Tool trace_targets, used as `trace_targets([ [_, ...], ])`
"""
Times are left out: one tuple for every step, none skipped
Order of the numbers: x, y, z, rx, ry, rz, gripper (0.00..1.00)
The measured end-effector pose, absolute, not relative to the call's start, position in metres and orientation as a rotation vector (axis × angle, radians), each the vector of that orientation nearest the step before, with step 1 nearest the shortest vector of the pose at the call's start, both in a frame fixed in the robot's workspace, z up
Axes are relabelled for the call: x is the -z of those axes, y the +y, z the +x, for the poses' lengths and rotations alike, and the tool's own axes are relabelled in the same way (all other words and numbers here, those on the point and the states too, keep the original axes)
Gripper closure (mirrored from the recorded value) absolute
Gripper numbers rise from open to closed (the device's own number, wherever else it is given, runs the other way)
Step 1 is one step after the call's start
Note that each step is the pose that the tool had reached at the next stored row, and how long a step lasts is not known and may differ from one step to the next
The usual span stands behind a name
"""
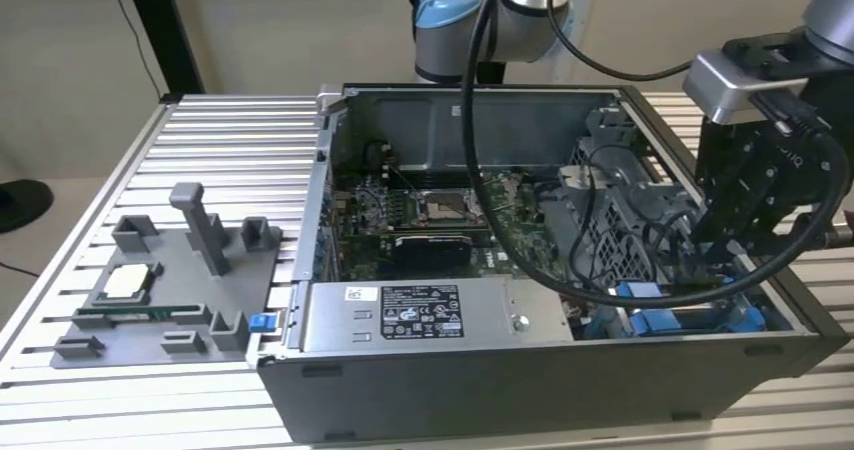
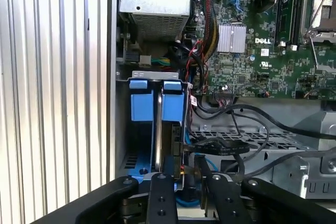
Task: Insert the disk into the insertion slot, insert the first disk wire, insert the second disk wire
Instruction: 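Insert the second disk wire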
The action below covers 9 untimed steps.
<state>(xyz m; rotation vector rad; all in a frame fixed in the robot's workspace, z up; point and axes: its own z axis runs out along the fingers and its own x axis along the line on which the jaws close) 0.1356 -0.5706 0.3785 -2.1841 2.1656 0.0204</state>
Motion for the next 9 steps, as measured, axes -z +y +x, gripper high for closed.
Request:
trace_targets([
  [-0.3785, -0.5706, 0.1356, -0.020, 2.166, -2.184, 0.00],
  [-0.3792, -0.5707, 0.1356, -0.022, 2.167, -2.185, 0.00],
  [-0.3796, -0.5707, 0.1357, -0.025, 2.168, -2.186, 0.00],
  [-0.3795, -0.5707, 0.1357, -0.026, 2.169, -2.187, 0.00],
  [-0.3795, -0.5707, 0.1357, -0.026, 2.169, -2.186, 0.00],
  [-0.3795, -0.5706, 0.1358, -0.027, 2.169, -2.187, 0.00],
  [-0.3795, -0.5706, 0.1358, -0.027, 2.169, -2.187, 0.00],
  [-0.3795, -0.5707, 0.1358, -0.027, 2.169, -2.187, 0.00],
  [-0.3795, -0.5706, 0.1358, -0.027, 2.169, -2.187, 0.00],
])
